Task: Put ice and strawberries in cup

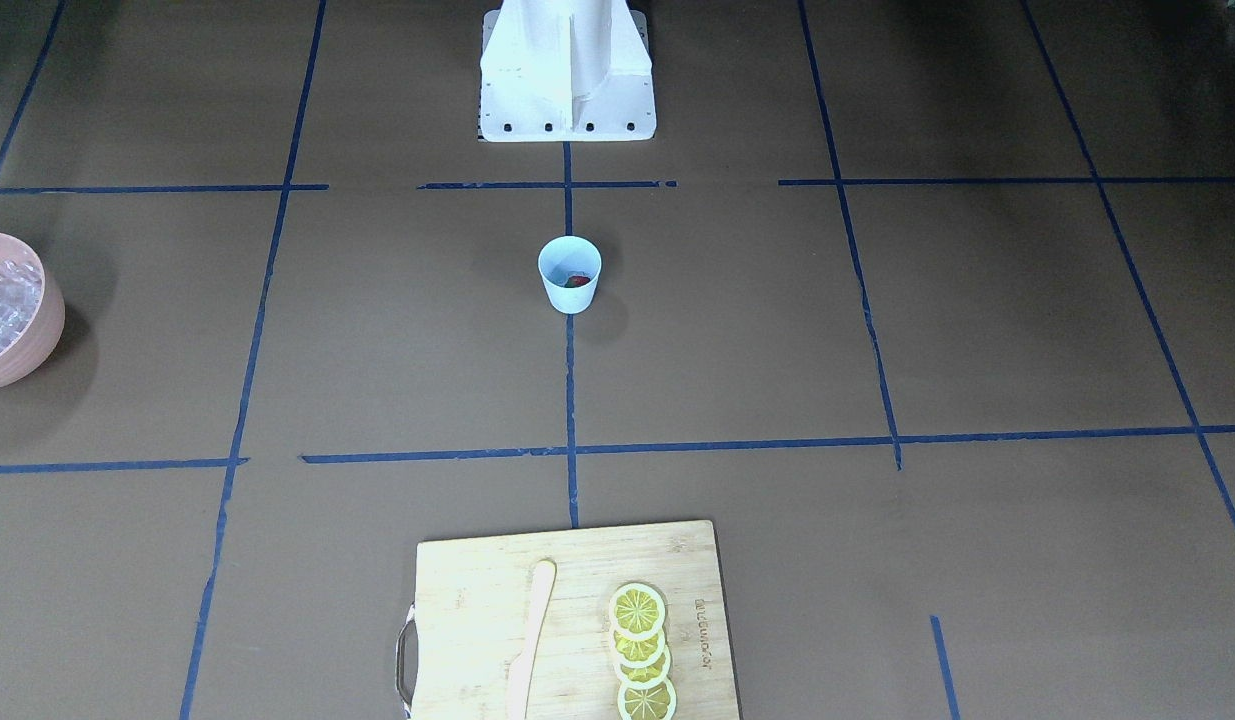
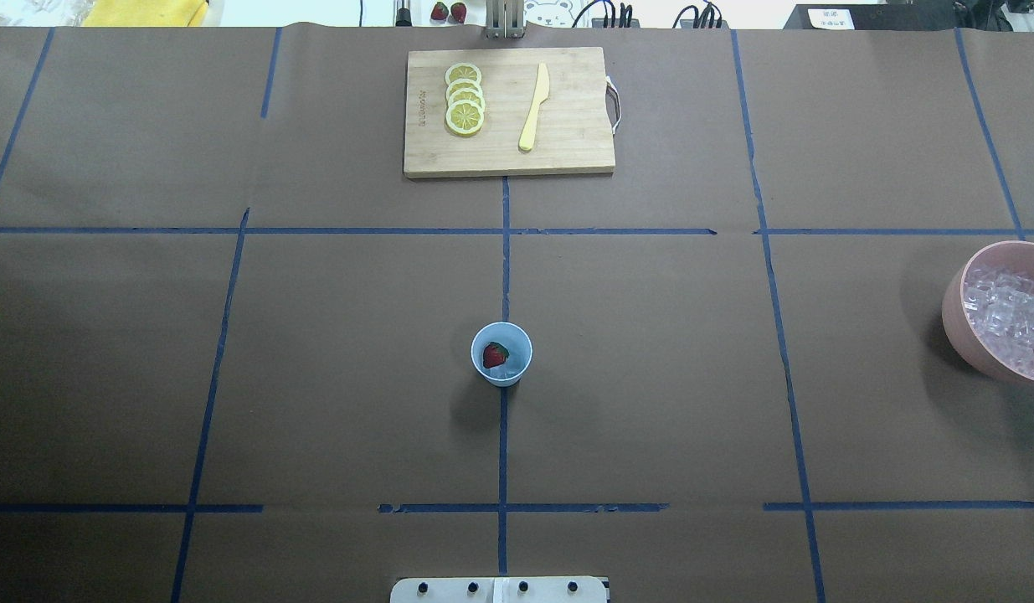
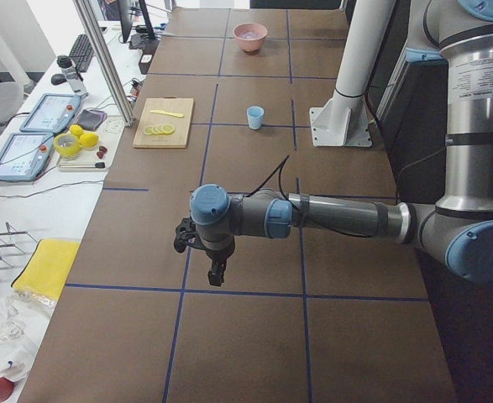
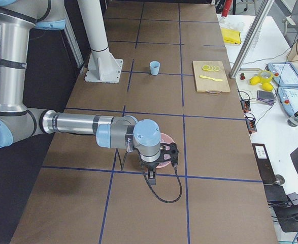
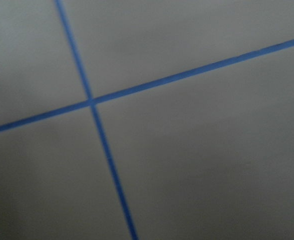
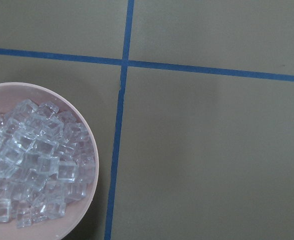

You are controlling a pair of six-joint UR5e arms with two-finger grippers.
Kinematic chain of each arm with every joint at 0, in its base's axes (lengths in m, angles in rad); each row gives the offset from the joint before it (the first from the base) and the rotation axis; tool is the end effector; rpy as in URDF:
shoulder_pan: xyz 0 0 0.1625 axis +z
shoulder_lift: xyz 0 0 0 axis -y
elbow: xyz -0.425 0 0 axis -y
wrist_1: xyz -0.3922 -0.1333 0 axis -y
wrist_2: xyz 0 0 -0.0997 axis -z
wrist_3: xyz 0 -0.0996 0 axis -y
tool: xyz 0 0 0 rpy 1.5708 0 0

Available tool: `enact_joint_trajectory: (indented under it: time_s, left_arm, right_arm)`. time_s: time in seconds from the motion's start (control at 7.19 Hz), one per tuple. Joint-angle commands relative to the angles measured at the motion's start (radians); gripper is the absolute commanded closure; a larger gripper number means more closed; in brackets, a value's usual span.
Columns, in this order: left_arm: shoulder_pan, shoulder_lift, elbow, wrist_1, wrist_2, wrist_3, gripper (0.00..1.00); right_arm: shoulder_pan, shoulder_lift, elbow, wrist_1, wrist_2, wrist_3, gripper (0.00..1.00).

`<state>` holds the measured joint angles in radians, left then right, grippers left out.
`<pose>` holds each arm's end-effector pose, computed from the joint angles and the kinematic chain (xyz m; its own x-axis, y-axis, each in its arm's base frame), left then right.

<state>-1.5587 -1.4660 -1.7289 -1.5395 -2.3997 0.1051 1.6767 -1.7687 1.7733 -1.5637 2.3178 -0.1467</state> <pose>-0.0544 -0.4490 0.6294 0.6704 0.1291 -0.7306 -0.0829 0.9916 0.0992 0.1085 -0.4000 0.6493 0.7381 -0.0764 0.6704 0.0022 0.9938 0.1109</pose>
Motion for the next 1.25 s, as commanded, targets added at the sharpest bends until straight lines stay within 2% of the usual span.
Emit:
enact_joint_trajectory:
  time_s: [0.0,0.14,1.11]
  left_arm:
    - [-0.122,0.019,0.011,-0.013,-0.009,-0.005,0.0]
    - [-0.123,0.021,0.049,-0.013,-0.004,-0.004,0.0]
    - [-0.116,0.026,0.057,-0.014,-0.006,0.008,0.0]
  right_arm:
    - [0.0,0.0,0.0,0.001,0.0,-0.011,0.01]
    - [0.0,0.0,0.0,-0.001,0.0,-0.011,0.01]
    - [0.0,-0.008,0.002,-0.001,0.005,-0.01,0.01]
